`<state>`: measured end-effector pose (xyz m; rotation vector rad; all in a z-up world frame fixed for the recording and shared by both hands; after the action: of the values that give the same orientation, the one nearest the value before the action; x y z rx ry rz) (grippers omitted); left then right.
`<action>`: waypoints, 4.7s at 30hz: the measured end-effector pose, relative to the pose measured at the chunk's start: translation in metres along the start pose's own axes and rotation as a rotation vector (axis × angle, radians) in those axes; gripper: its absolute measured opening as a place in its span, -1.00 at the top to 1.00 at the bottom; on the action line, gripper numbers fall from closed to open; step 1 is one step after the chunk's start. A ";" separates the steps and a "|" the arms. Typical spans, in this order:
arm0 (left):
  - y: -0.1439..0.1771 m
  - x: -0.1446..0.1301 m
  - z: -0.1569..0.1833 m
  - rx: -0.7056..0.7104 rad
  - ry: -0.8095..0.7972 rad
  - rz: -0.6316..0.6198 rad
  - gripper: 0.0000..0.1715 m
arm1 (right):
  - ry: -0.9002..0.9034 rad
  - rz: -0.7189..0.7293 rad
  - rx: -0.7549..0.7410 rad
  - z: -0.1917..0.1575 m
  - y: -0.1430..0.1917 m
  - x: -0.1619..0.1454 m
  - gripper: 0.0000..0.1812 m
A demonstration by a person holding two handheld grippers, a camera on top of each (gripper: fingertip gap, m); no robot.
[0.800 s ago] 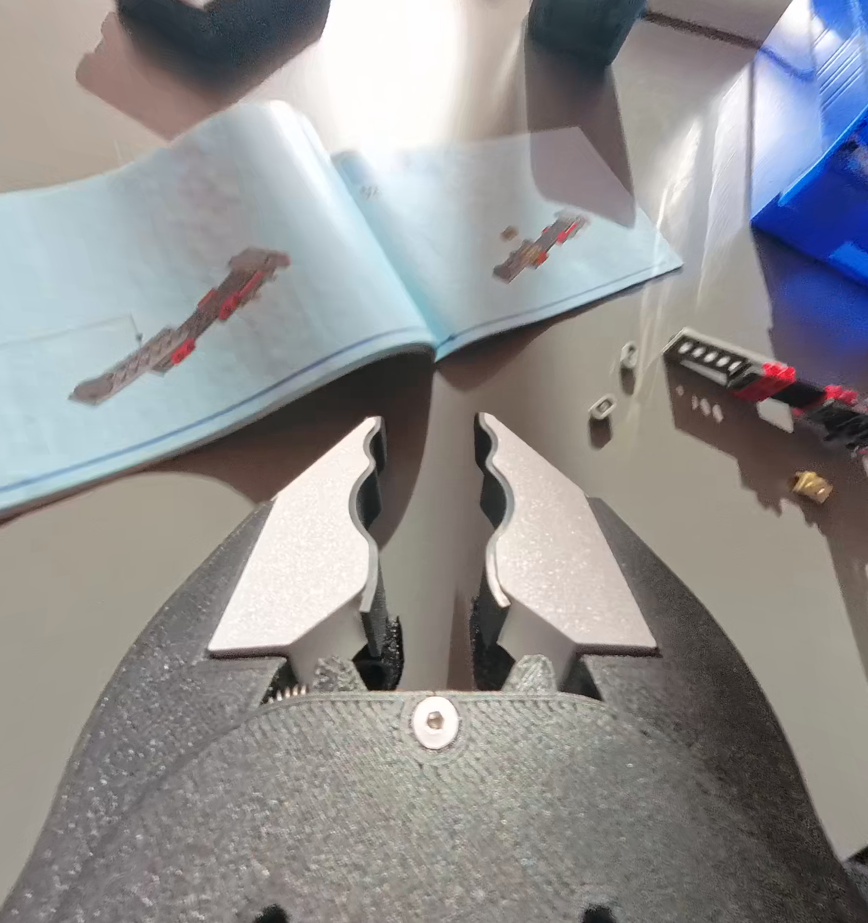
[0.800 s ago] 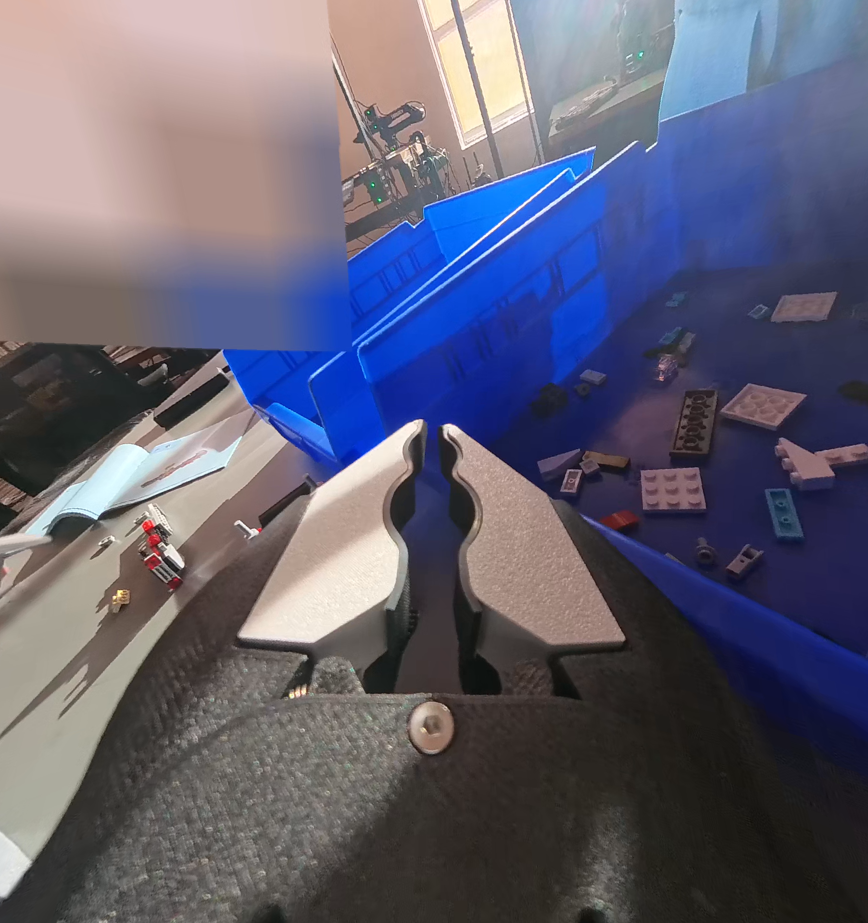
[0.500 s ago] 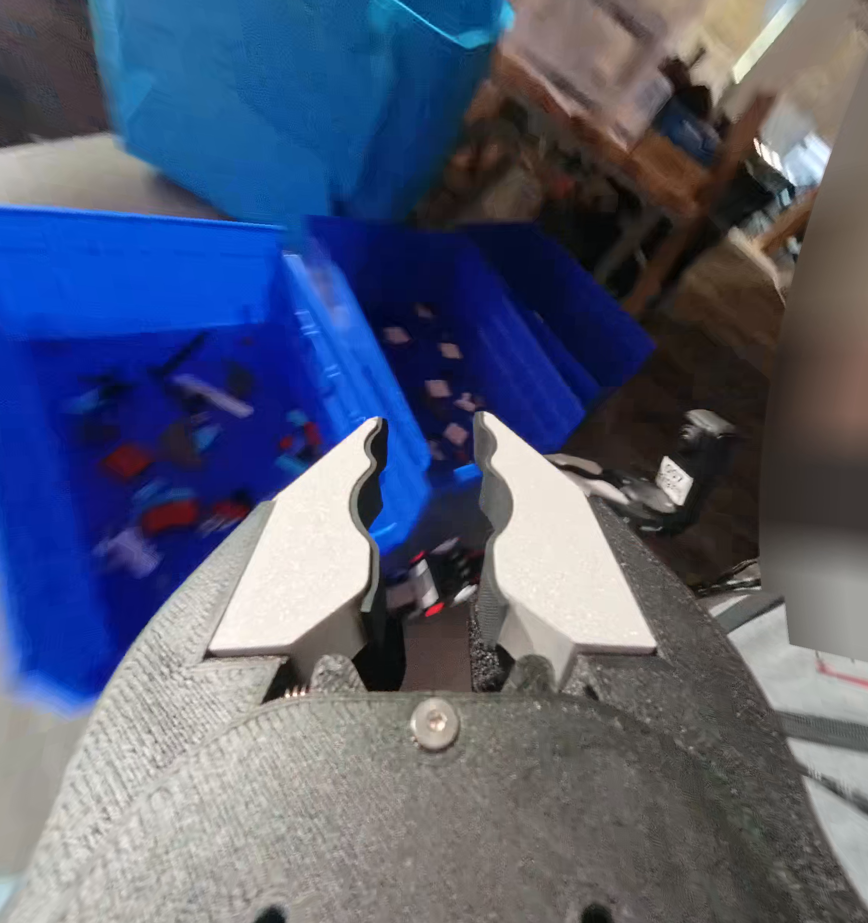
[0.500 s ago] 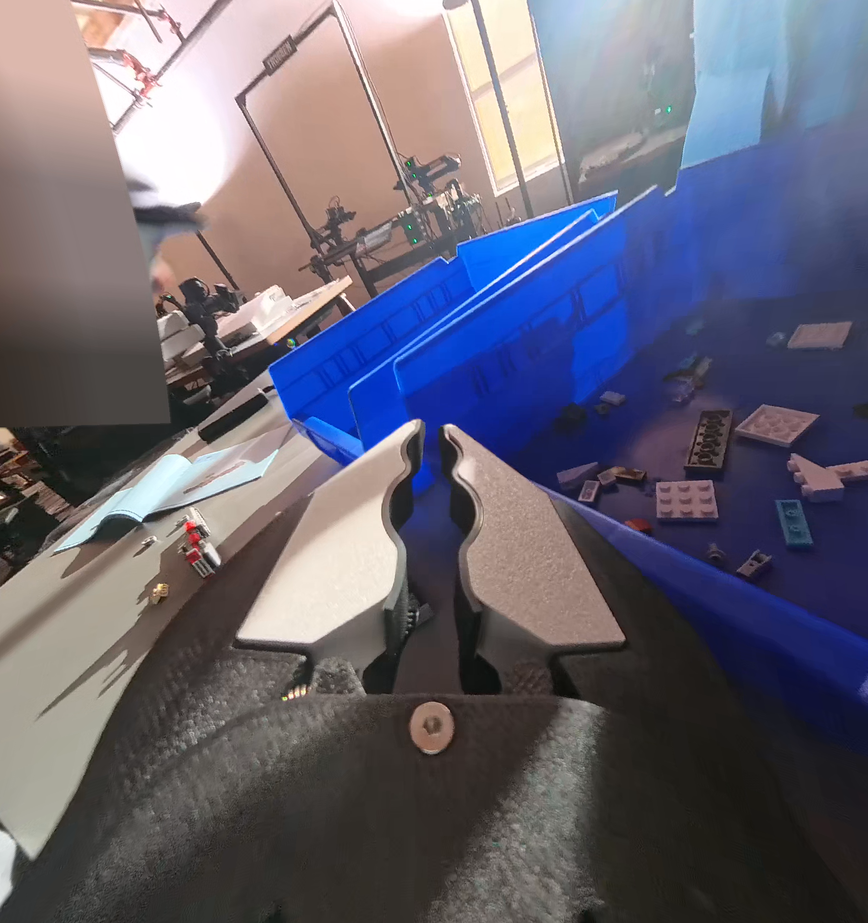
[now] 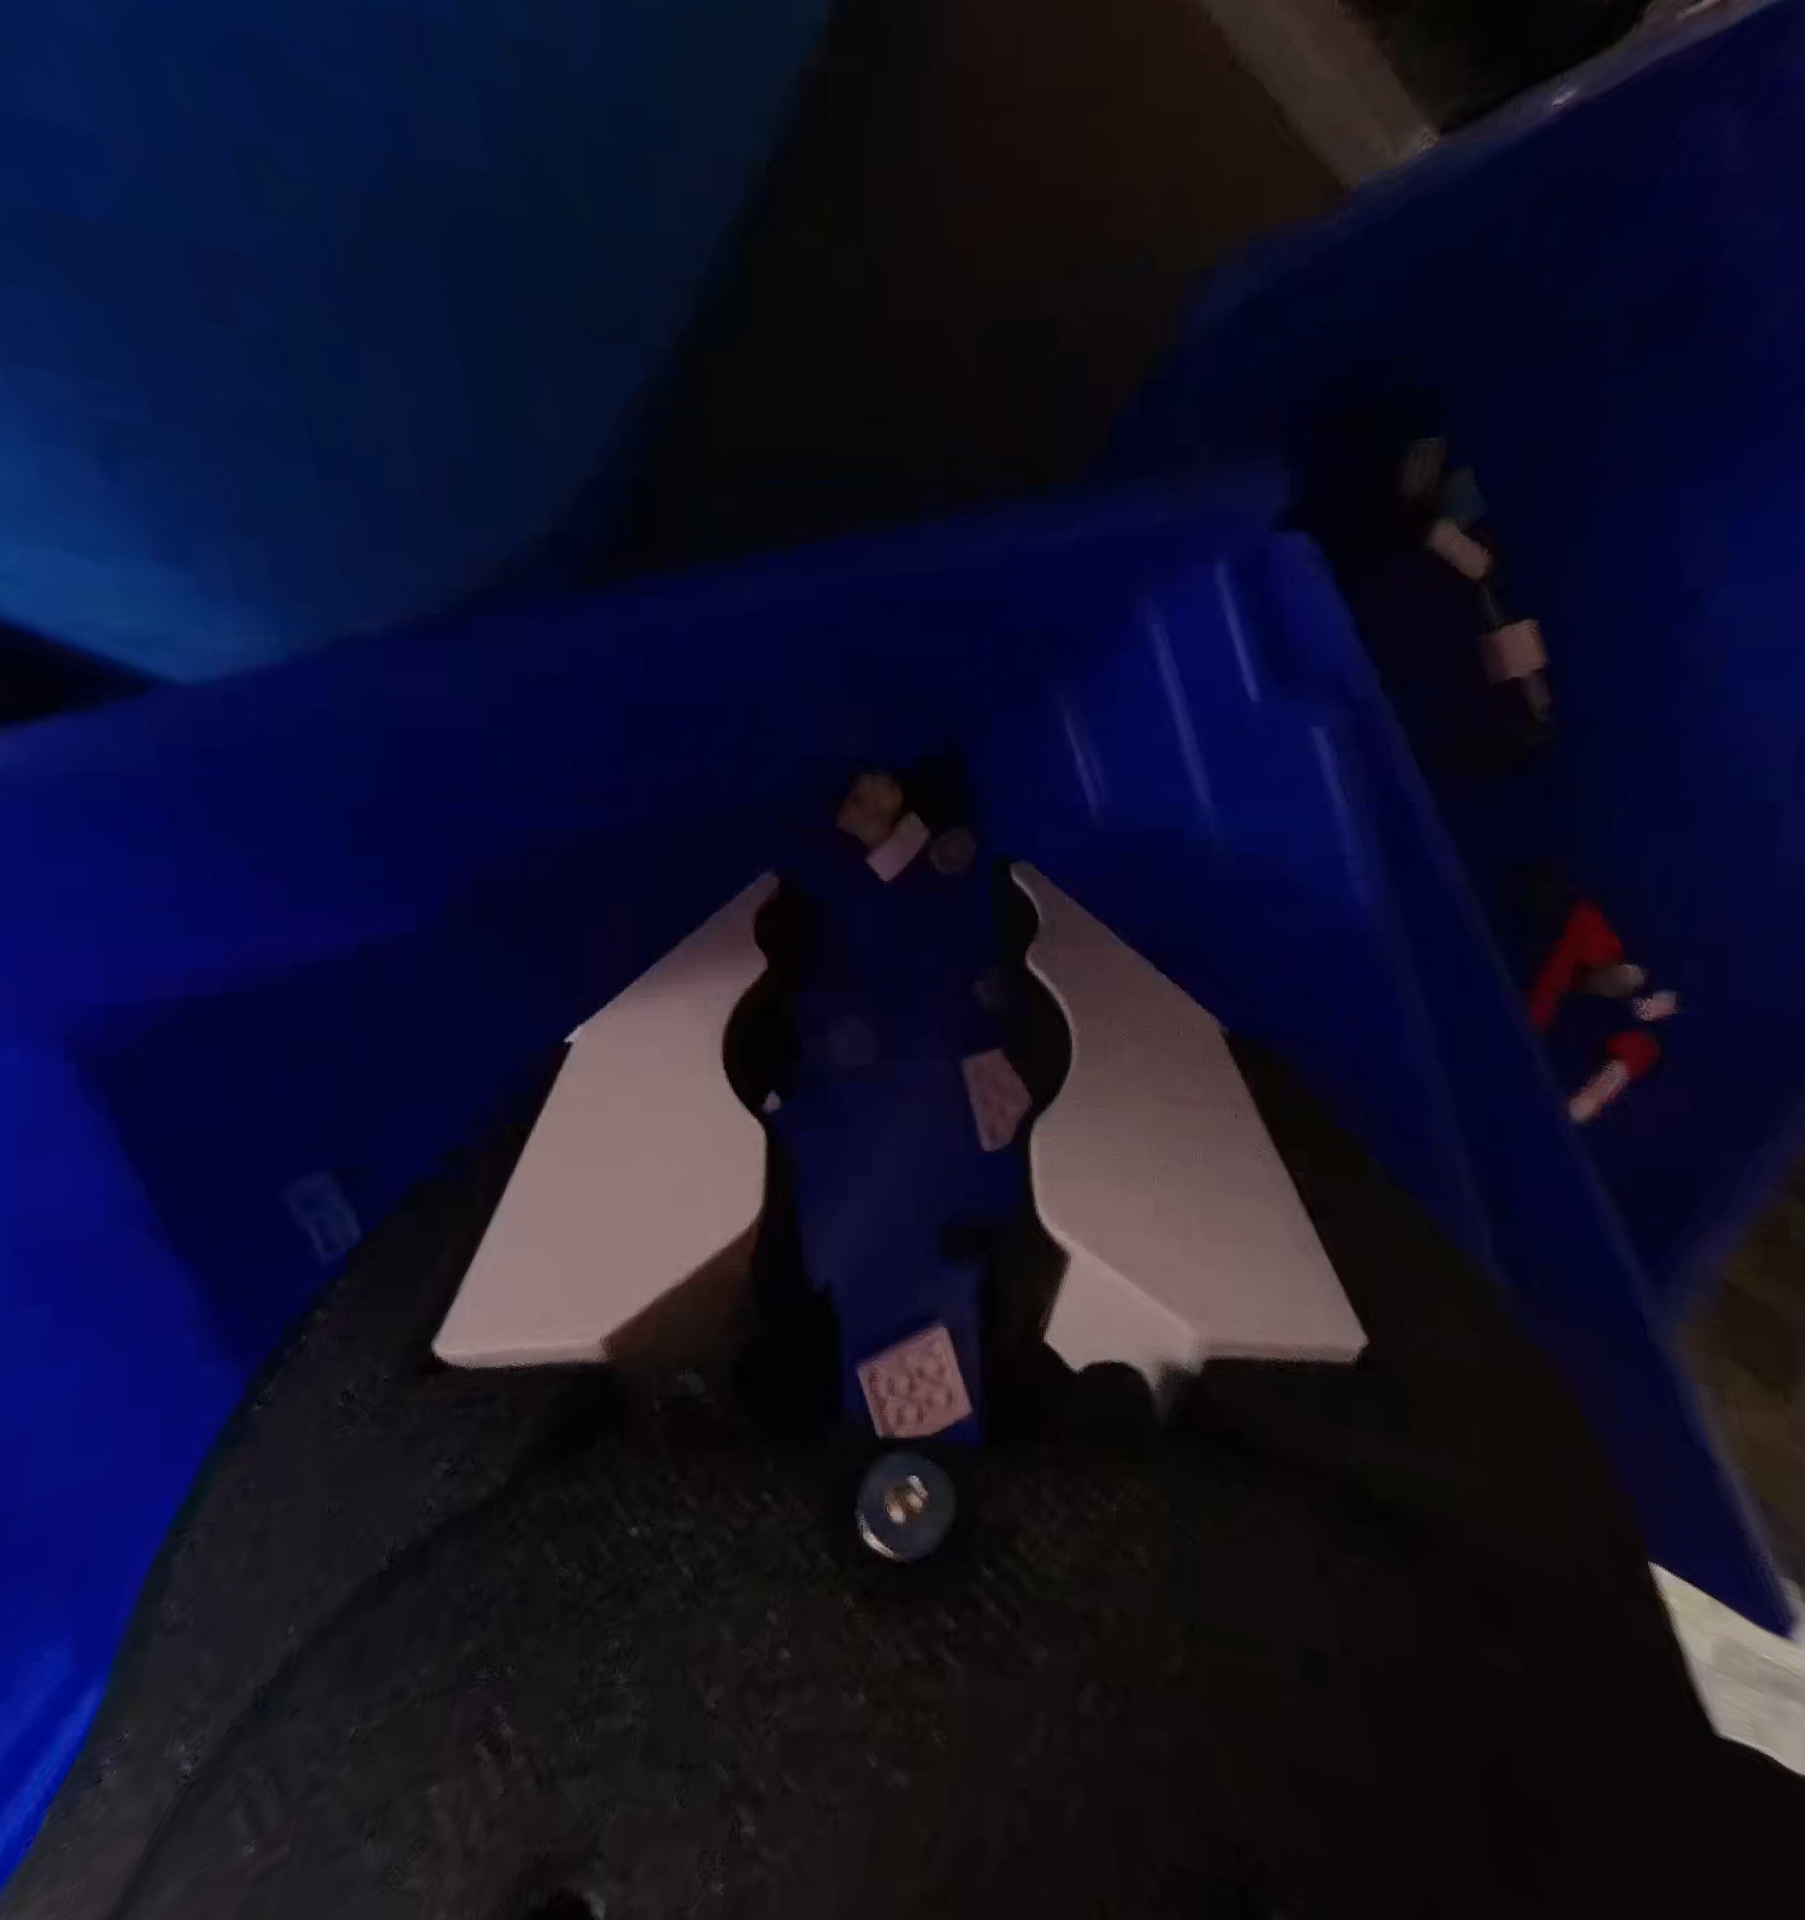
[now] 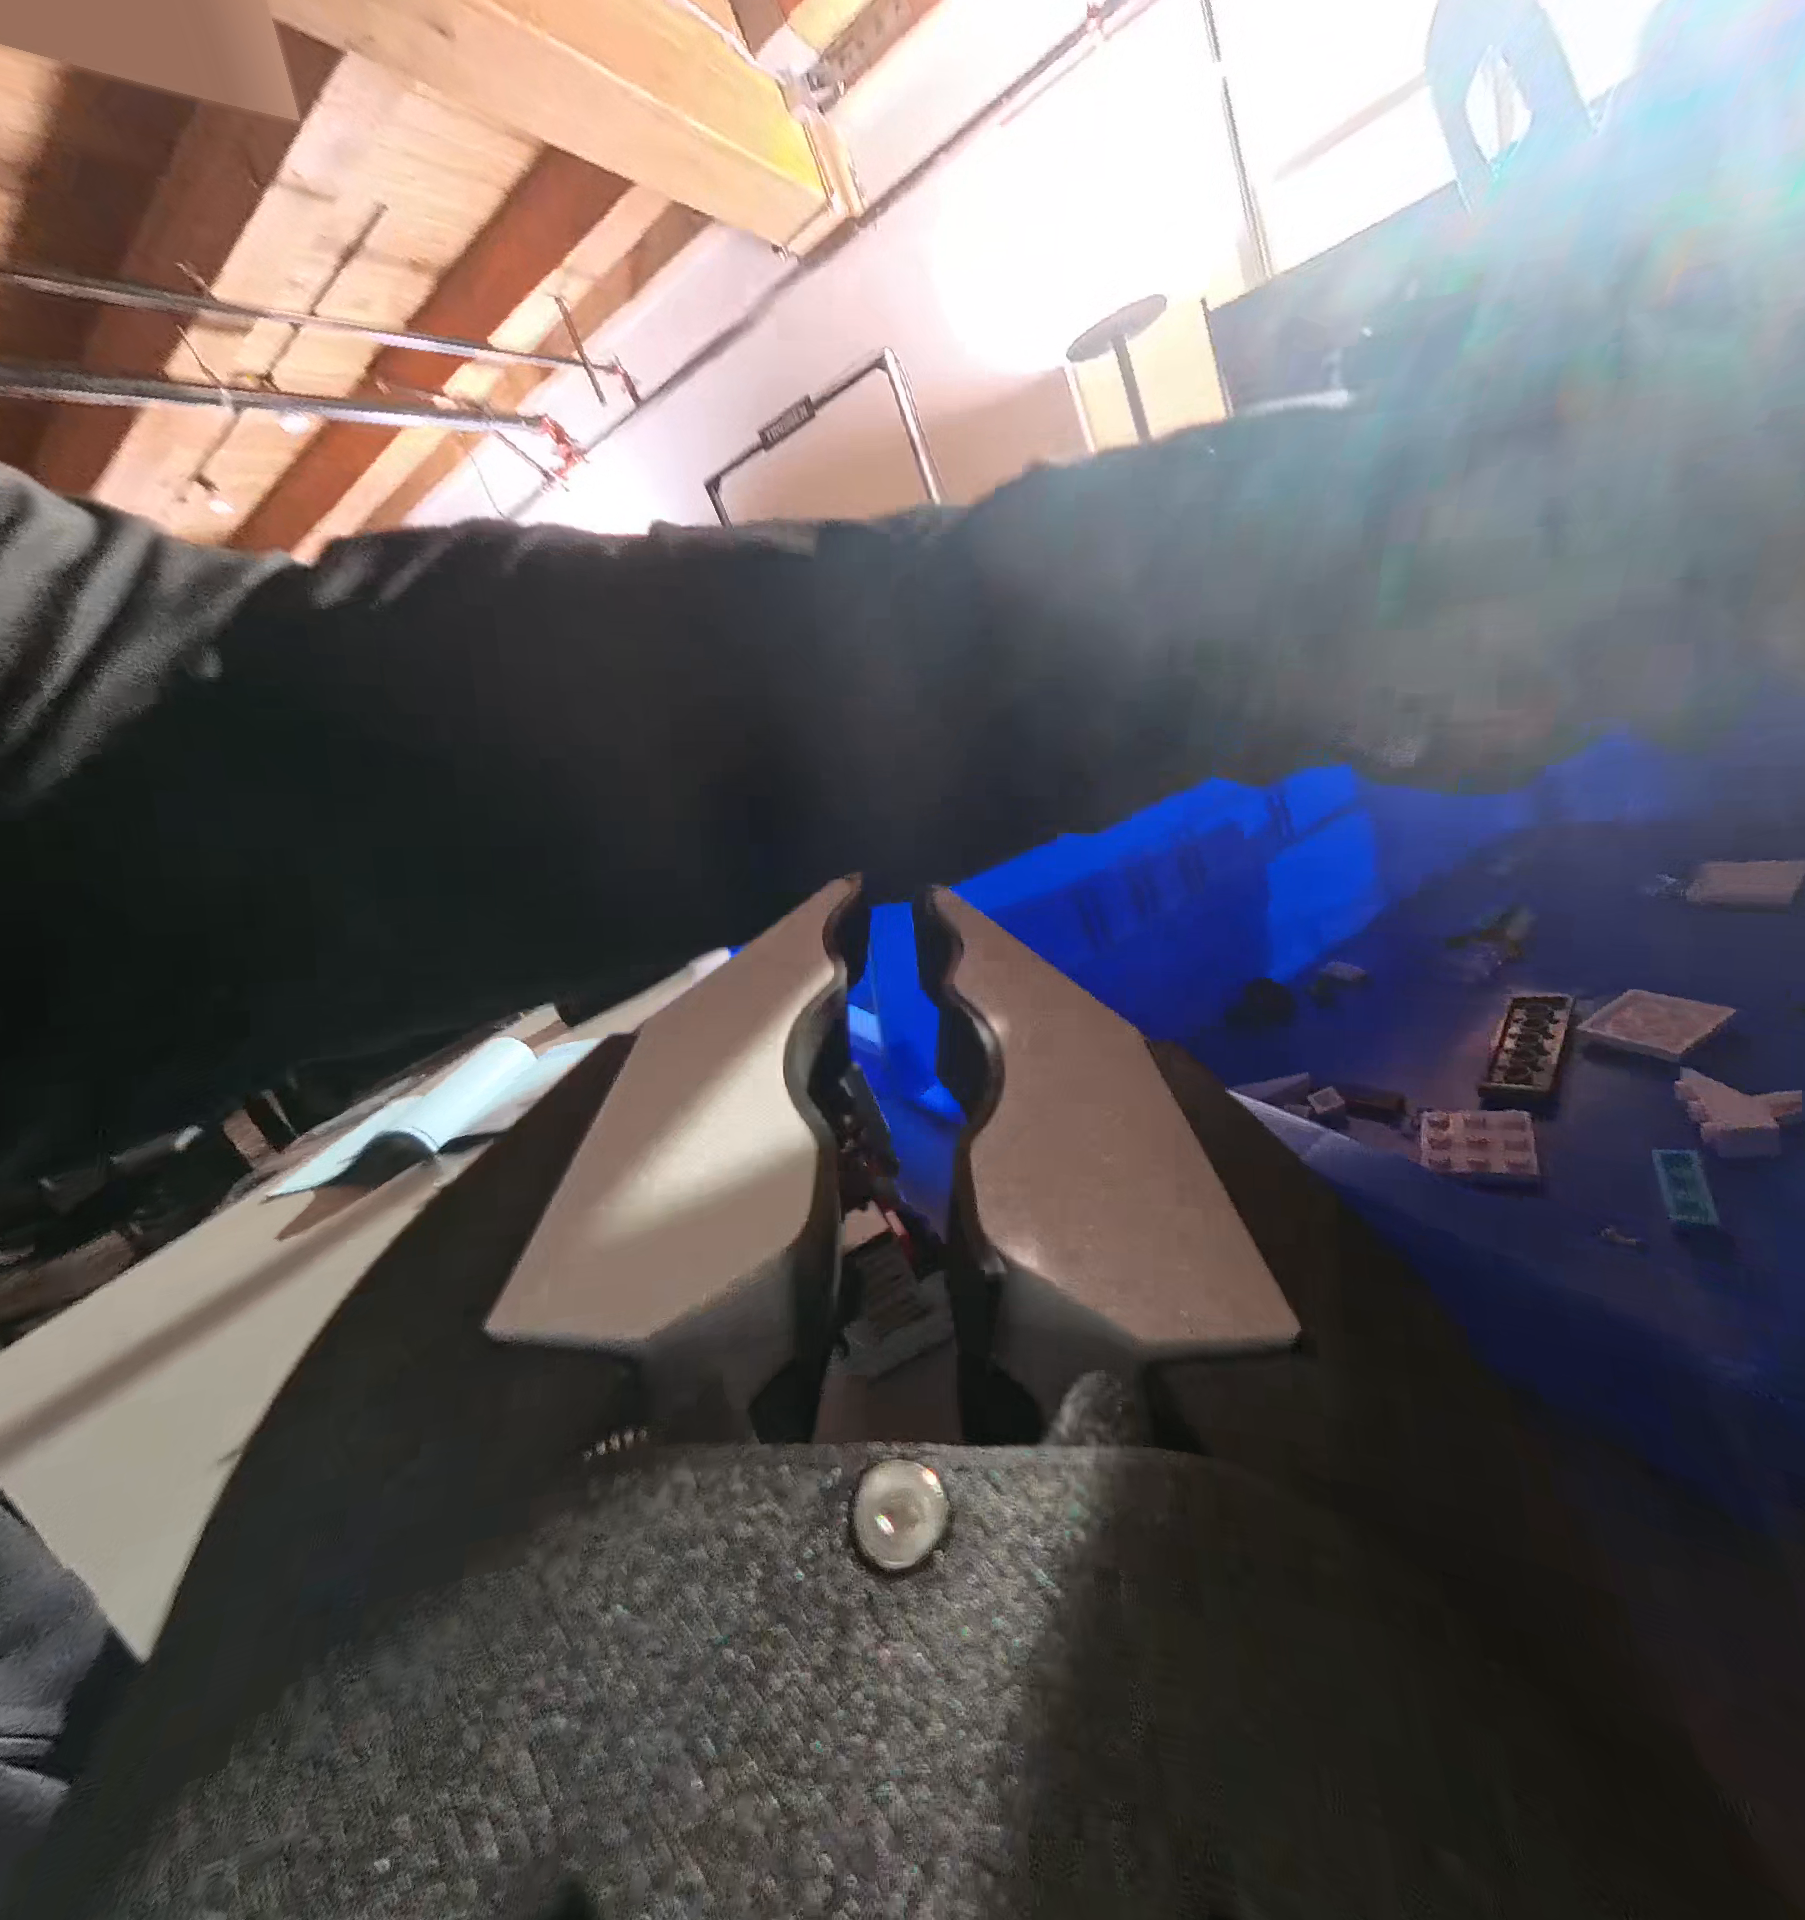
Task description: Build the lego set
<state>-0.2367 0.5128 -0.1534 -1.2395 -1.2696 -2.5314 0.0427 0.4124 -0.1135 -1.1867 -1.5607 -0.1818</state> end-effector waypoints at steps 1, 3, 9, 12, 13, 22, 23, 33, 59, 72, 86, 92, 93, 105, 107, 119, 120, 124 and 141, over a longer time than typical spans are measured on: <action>-0.006 -0.002 -0.001 0.015 -0.020 -0.014 0.57 | -0.016 0.018 0.005 0.001 0.001 0.002 0.92; -0.015 -0.007 -0.002 0.035 -0.033 -0.043 0.57 | -0.047 0.034 0.020 0.002 0.003 0.005 0.92; -0.029 -0.008 -0.009 0.079 -0.076 -0.023 0.60 | -0.052 0.001 0.053 -0.002 -0.001 0.000 0.91; -0.033 -0.015 -0.009 0.087 -0.081 -0.028 0.62 | -0.055 0.004 0.050 -0.001 -0.001 0.000 0.91; -0.033 -0.015 -0.010 0.097 -0.094 -0.013 0.63 | -0.058 0.005 0.048 -0.001 -0.001 0.000 0.91; -0.037 -0.018 -0.006 0.160 -0.283 0.026 0.81 | -0.044 -0.002 0.048 -0.002 -0.002 -0.001 0.91; -0.036 -0.019 -0.006 0.165 -0.302 0.019 0.84 | -0.045 0.001 0.049 -0.002 -0.001 0.000 0.91; 0.005 -0.017 -0.036 0.206 -0.284 -0.050 0.85 | -0.060 0.004 0.058 -0.002 -0.001 0.000 0.91; 0.209 -0.031 0.014 -0.069 -0.292 0.221 0.82 | -0.026 -0.033 0.046 -0.004 -0.003 -0.005 0.91; 0.489 -0.347 -0.149 0.269 0.332 0.476 0.83 | 0.102 -0.207 0.228 -0.055 -0.021 -0.040 0.89; 0.459 -0.419 -0.159 0.270 0.255 0.409 0.82 | 0.223 -0.747 0.430 -0.168 -0.093 -0.183 0.69; 0.458 -0.423 -0.163 0.273 0.235 0.413 0.82 | 0.339 -0.888 0.419 -0.169 -0.100 -0.213 0.65; 0.458 -0.423 -0.163 0.267 0.238 0.410 0.81 | 0.355 -0.913 0.420 -0.168 -0.100 -0.217 0.67; 0.476 -0.431 -0.167 0.204 0.344 0.500 0.70 | 0.909 -0.837 0.672 -0.162 -0.111 -0.229 0.81; 0.480 -0.434 -0.167 0.208 0.356 0.518 0.70 | 1.076 -0.783 0.749 -0.161 -0.107 -0.231 0.80; 0.498 -0.443 -0.161 0.155 0.450 0.647 0.67 | 0.948 -0.794 0.767 -0.172 -0.093 -0.223 0.73; 0.498 -0.443 -0.161 0.150 0.454 0.651 0.67 | 0.899 -0.801 0.752 -0.172 -0.095 -0.221 0.72; 0.498 -0.443 -0.162 0.132 0.467 0.652 0.67 | 0.693 -0.869 0.676 -0.167 -0.108 -0.214 0.65; 0.496 -0.442 -0.162 0.083 0.479 0.629 0.67 | 0.489 -1.041 0.600 -0.158 -0.095 -0.222 0.59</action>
<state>0.1434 -0.0543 -0.1843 -0.7722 -0.7205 -2.0980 0.0492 0.1341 -0.1896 0.2058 -1.4844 -0.5793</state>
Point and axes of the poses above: each gripper's, where its closed fingertips meet, y back along the fingers, x out of its top, z = x × y across the jaws, the point moved 5 cm from there along y, back along the fingers, and after that the axes turned 14 degrees about z, right-handed, at the moved point
